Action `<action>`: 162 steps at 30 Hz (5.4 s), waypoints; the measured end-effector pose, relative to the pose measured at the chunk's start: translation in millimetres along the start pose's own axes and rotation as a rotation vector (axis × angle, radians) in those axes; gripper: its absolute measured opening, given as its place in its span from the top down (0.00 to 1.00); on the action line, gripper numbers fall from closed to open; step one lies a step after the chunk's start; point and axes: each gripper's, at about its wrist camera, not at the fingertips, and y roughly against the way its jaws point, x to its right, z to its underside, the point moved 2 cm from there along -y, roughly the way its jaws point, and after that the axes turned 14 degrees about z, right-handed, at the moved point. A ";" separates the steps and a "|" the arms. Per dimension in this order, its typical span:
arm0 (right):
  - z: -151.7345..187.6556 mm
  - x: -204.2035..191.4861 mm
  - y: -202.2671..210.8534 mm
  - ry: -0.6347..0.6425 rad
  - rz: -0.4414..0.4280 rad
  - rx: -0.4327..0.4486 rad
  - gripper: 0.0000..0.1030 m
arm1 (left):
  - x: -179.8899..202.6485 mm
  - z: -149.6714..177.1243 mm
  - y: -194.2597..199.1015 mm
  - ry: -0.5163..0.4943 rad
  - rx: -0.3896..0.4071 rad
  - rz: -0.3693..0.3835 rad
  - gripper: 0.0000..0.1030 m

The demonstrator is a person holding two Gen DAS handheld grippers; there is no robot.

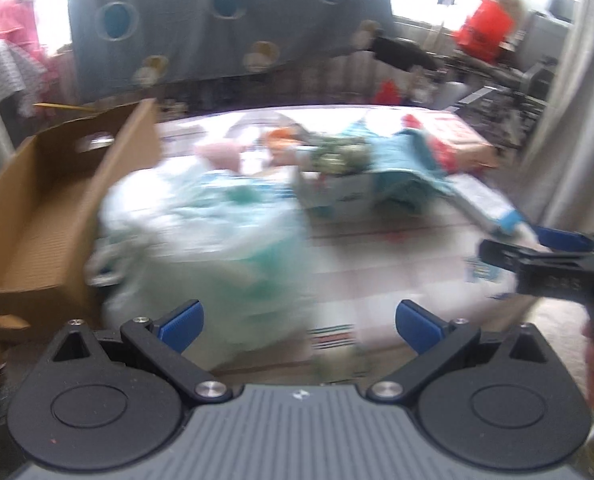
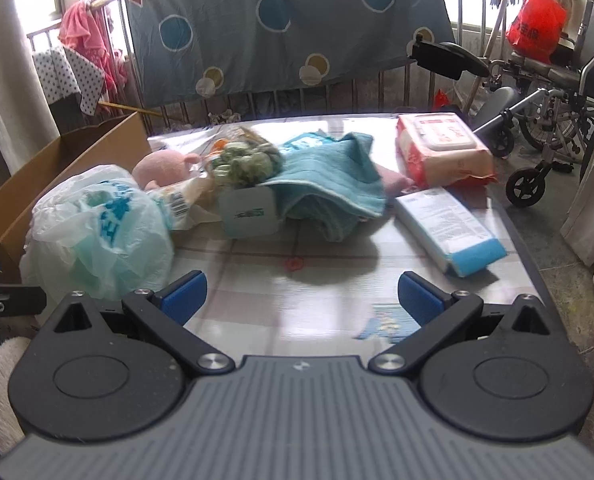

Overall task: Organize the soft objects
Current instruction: 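Grasp the blue-white medicine box with the right gripper, then hand the medicine box to the left gripper while the right gripper grasps the teal towel, then carry the medicine box and teal towel into the cardboard box with both grippers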

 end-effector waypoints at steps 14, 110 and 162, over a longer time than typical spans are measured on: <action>-55.9 124.2 -150.0 0.029 -0.028 -0.099 0.02 | 59.3 -19.3 -77.3 -0.096 -0.071 0.085 0.17; -75.7 100.7 -111.8 0.209 -0.136 -0.067 0.79 | 32.3 -31.1 -176.4 0.106 -0.281 0.080 0.25; -115.0 49.7 -59.1 0.028 -0.457 -0.147 0.74 | 41.5 -122.3 -70.0 -0.016 -0.007 0.104 0.26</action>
